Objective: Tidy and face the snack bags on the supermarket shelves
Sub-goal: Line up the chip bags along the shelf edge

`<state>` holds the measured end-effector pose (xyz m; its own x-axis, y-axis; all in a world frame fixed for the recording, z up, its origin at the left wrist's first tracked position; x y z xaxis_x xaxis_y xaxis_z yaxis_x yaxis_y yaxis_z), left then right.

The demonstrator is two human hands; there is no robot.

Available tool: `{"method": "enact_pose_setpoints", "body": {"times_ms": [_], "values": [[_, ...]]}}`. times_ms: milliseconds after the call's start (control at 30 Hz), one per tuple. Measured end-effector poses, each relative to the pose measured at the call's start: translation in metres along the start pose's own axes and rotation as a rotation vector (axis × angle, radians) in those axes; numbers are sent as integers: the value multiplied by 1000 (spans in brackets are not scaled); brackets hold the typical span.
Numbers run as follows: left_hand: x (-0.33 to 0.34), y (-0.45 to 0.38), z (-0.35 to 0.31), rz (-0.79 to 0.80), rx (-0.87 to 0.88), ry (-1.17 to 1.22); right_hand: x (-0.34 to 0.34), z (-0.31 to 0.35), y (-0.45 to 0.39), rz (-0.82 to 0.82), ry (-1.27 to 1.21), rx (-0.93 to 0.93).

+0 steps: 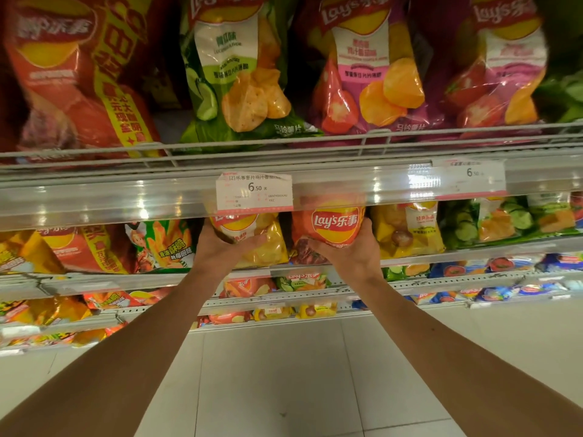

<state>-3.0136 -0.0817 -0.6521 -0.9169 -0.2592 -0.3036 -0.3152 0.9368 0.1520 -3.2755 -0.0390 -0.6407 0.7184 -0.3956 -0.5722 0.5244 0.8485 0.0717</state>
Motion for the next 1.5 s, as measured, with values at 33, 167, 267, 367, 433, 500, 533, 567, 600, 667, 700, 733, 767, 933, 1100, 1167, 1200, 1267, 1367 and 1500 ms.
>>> {"method": "enact_pose_setpoints", "body": {"times_ms": [33, 167, 267, 367, 433, 500, 533, 567, 600, 667, 700, 733, 767, 933, 1100, 1167, 1200, 1267, 1367, 1500], "values": [[0, 0, -1, -10, -15, 2, -2, 1, 1, 3, -5, 0], [-2, 1, -3, -33, -48, 4, -10, 6, 9, 20, -8, -4], [-4, 1, -4, -50, -59, 1, -16, 10, 16, 35, -13, -9], [-4, 4, -6, -63, -49, -32, -25, 9, 26, 46, -12, 2], [0, 9, -8, -60, -27, -57, -34, 4, 34, 38, 7, 18], [9, 14, -12, -51, -7, -62, -48, -6, 41, 23, 17, 39], [15, 17, -15, -50, -3, -64, -57, -13, 43, 12, 17, 51], [23, 21, -18, -51, -2, -68, -67, -20, 46, -1, 19, 65], [32, 24, -21, -51, -1, -73, -78, -28, 47, -19, 22, 80], [52, 32, -27, -57, -5, -76, -102, -44, 48, -73, 31, 119], [64, 36, -29, -53, -15, -74, -114, -52, 47, -101, 30, 142], [76, 40, -31, -43, -31, -73, -126, -59, 46, -123, 24, 163], [88, 43, -32, -32, -44, -70, -136, -66, 44, -141, 14, 181], [131, 54, -36, -27, -41, -44, -173, -94, 31, -161, -37, 230], [156, 63, -34, -35, 21, -55, -185, -109, 20, -131, -72, 249], [163, 64, -34, -26, 47, -80, -186, -113, 18, -116, -82, 260], [166, 64, -34, -23, 44, -79, -186, -114, 18, -109, -83, 263], [170, 62, -31, -20, 39, -66, -185, -115, 17, -93, -86, 258], [177, 64, -33, -2, 58, -73, -181, -113, 17, -69, -81, 246], [184, 64, -33, 21, 39, -76, -170, -105, 21, -46, -80, 228]]}}
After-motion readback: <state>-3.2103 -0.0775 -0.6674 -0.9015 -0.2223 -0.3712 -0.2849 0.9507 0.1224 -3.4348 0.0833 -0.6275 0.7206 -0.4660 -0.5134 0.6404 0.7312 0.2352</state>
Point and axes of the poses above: each hand's wrist, its own y-axis away from the middle knuckle, its own x-axis out of the palm, z = x × y, the point moved 5 cm from there along -y, towards the middle knuckle, and after that the axes turned 9 degrees about -z, right-handed, at the moved point
